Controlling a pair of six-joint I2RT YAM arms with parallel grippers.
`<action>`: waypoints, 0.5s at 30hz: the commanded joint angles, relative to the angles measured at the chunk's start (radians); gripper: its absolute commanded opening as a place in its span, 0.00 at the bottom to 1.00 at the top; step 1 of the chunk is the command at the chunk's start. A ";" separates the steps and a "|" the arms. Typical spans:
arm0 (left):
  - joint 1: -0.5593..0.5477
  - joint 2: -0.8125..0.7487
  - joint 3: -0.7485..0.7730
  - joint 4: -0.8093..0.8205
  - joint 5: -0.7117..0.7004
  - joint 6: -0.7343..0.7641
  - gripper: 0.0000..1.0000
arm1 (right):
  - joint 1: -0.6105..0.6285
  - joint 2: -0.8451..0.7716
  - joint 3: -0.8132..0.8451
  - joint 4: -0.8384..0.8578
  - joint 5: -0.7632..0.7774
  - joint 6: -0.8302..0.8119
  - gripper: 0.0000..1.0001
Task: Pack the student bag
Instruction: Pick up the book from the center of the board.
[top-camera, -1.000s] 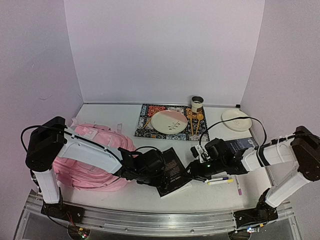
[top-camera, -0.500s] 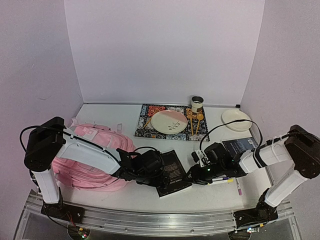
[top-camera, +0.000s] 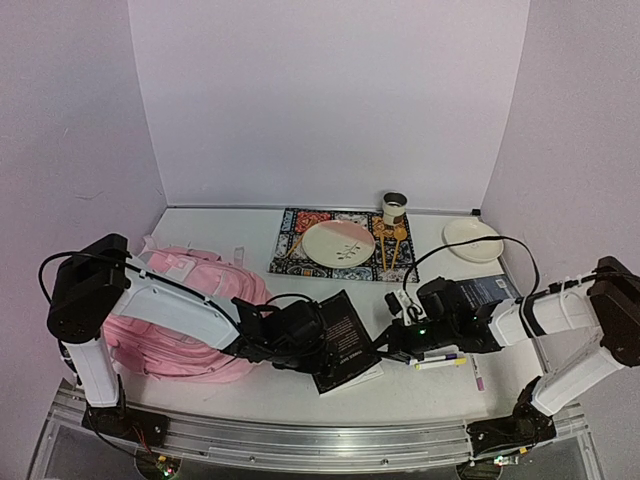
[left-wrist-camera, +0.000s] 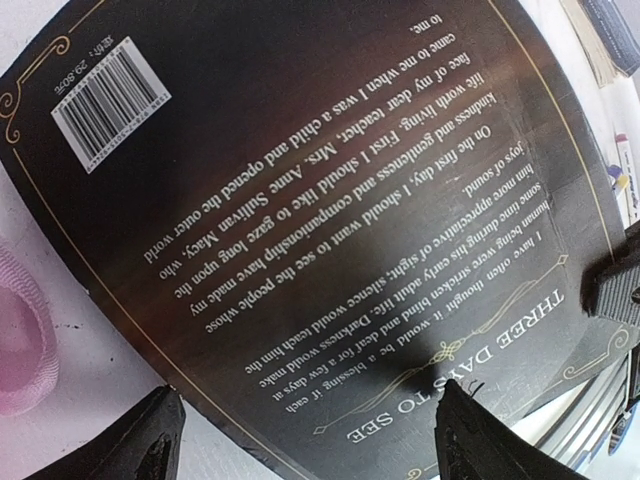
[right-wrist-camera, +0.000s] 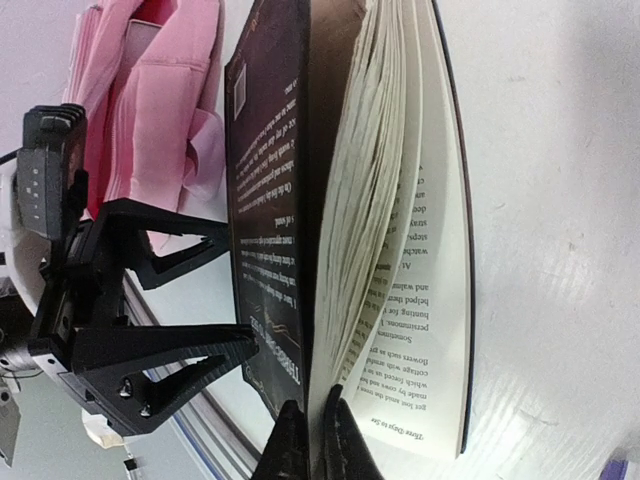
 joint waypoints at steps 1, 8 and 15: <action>0.001 -0.053 -0.033 0.038 -0.013 -0.037 0.89 | -0.002 -0.026 -0.012 0.040 -0.018 0.020 0.00; 0.021 -0.179 -0.116 0.106 -0.061 -0.128 0.90 | -0.010 -0.100 -0.023 0.088 -0.004 0.091 0.00; 0.071 -0.314 -0.236 0.253 -0.057 -0.227 0.93 | -0.035 -0.259 -0.050 0.147 0.032 0.168 0.00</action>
